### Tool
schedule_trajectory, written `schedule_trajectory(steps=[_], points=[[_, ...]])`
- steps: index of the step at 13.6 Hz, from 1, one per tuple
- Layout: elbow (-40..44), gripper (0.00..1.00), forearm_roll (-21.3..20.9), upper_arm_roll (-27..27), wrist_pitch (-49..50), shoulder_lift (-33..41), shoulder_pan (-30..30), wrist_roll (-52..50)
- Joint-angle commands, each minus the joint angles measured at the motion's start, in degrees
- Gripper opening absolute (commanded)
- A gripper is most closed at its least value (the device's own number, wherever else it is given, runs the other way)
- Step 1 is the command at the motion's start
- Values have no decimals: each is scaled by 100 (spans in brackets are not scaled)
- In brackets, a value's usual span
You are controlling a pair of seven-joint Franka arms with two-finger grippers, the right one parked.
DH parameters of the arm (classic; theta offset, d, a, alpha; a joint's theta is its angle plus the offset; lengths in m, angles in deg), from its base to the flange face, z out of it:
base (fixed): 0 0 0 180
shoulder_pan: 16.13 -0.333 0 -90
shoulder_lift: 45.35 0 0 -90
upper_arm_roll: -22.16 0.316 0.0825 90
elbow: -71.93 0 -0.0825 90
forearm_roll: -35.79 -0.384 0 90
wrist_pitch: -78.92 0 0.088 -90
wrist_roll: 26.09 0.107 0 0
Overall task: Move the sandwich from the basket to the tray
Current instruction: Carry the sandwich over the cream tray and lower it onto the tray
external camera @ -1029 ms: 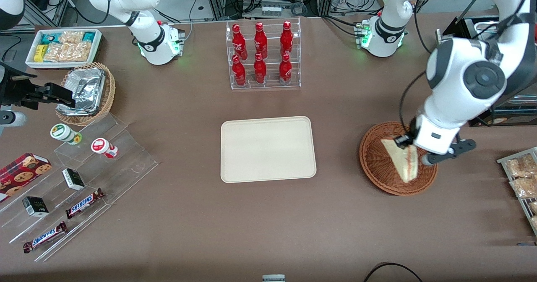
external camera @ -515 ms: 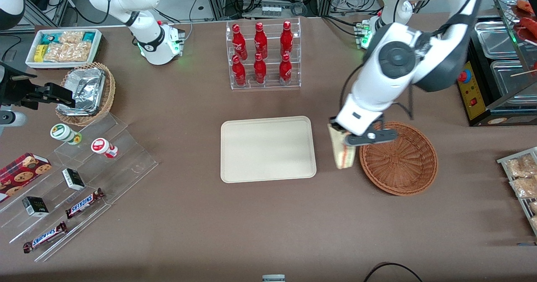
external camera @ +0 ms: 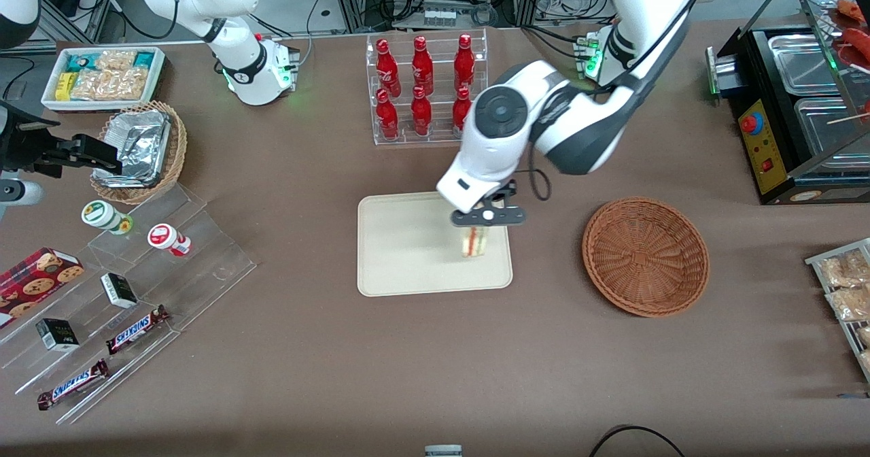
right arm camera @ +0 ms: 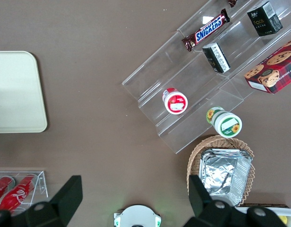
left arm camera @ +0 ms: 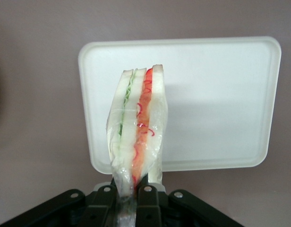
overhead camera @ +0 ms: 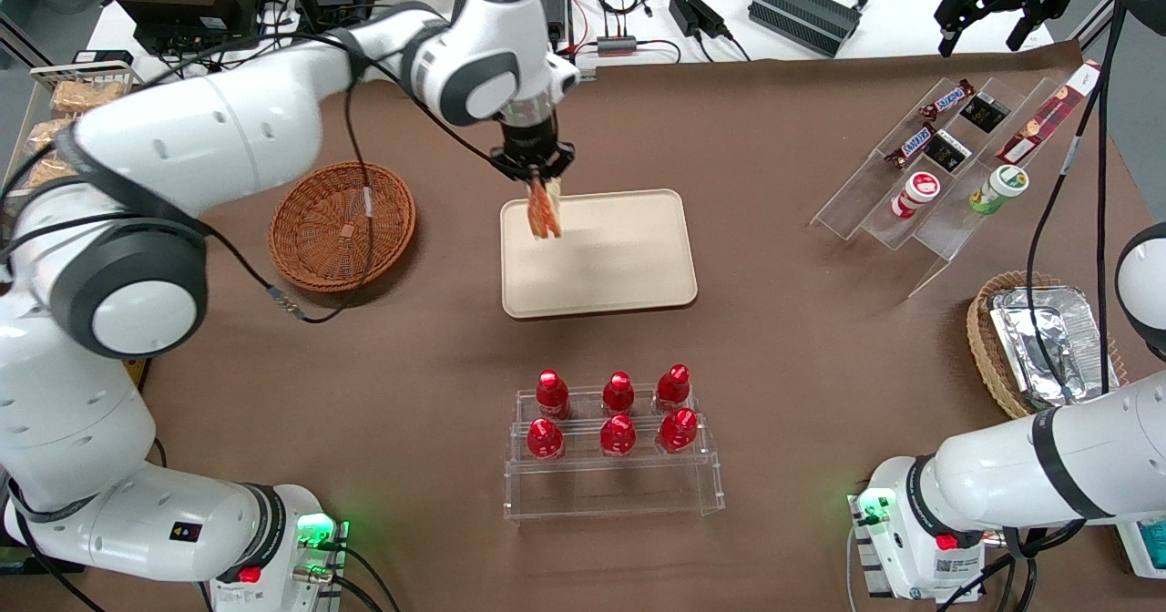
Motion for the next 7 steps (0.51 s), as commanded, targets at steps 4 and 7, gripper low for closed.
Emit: schedule_trajectory(steps=[4, 7], points=[[1065, 0, -672, 147, -160, -1312, 885, -724], [1268, 0, -875, 331, -387, -1726, 1238, -1067]])
